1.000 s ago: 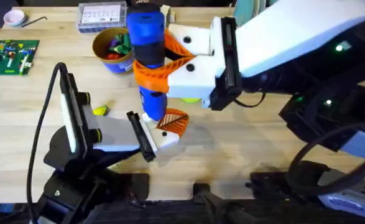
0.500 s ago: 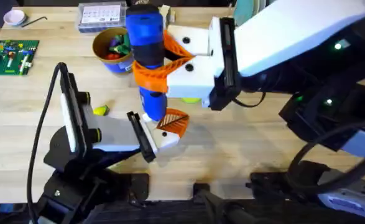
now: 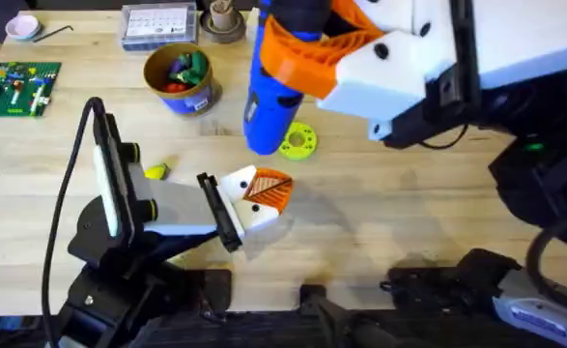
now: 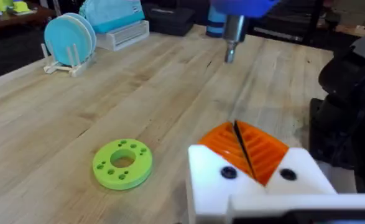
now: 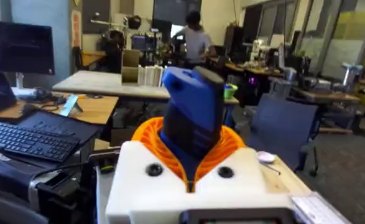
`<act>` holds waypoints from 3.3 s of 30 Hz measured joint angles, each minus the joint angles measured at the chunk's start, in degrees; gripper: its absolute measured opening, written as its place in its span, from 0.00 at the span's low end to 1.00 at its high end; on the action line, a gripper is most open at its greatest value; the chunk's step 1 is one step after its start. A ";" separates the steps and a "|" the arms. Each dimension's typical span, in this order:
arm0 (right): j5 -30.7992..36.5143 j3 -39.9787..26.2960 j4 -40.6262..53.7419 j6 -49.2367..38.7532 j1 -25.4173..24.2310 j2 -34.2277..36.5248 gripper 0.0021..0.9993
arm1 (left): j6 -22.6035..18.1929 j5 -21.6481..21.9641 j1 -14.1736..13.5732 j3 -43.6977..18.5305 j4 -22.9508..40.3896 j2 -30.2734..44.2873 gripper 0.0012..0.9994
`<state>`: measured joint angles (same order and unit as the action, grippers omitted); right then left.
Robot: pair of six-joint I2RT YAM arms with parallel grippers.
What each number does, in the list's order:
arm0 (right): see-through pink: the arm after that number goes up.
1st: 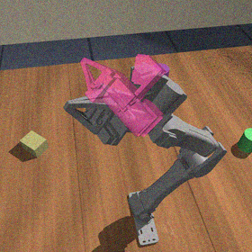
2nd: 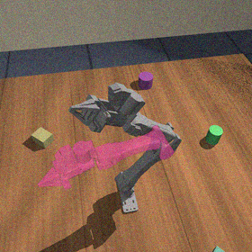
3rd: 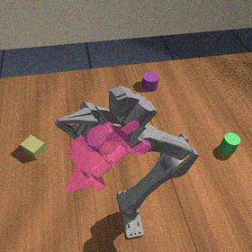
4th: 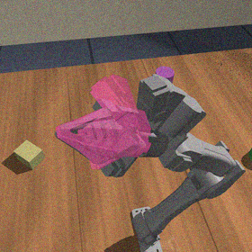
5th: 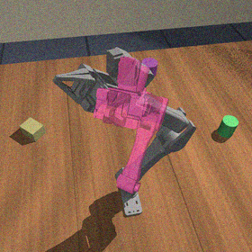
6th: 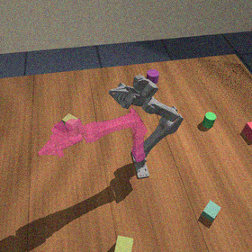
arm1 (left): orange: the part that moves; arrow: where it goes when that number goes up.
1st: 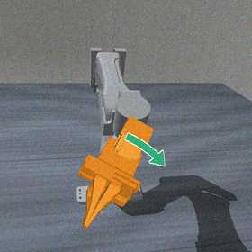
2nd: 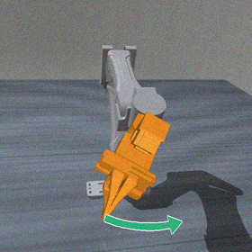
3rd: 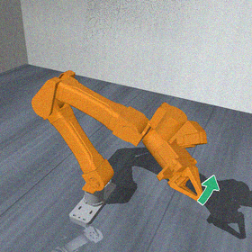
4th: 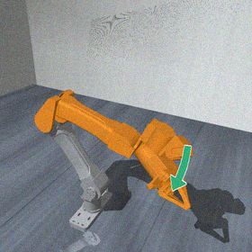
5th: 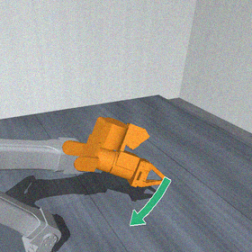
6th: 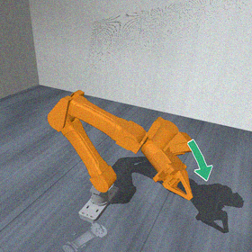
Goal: Pick up the gripper from the table and insert it into the empty holder that is missing its gripper. Then pick up a screw, insert it into the mounting hole, and use the screwdriver to tighten it. Finally, clean up the table by picking up the vegetable and placing it into the bucket.
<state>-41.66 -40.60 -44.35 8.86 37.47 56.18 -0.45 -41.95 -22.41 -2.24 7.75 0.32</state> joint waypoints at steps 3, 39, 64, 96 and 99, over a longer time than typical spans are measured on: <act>-0.20 0.00 5.43 0.21 -2.54 -0.67 0.02 | 0.00 0.00 0.00 0.00 0.00 -0.02 0.00; 38.04 -67.04 88.18 -32.25 -23.90 65.90 0.02 | -0.02 0.00 0.00 0.00 0.00 0.00 0.00; 32.14 -65.12 94.76 -50.93 -20.87 68.76 0.02 | -0.02 0.28 0.00 0.00 0.00 -0.02 0.00; 32.38 -63.69 99.79 -50.44 -20.87 47.62 1.00 | -0.02 0.85 0.00 0.00 -0.01 0.00 0.00; 34.49 -63.69 101.55 -50.44 -20.87 40.82 0.99 | -0.02 0.85 0.00 0.00 0.00 0.00 0.00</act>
<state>-7.17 -104.29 57.20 -41.58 16.60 97.00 -0.47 -41.10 -22.41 -2.24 7.75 0.32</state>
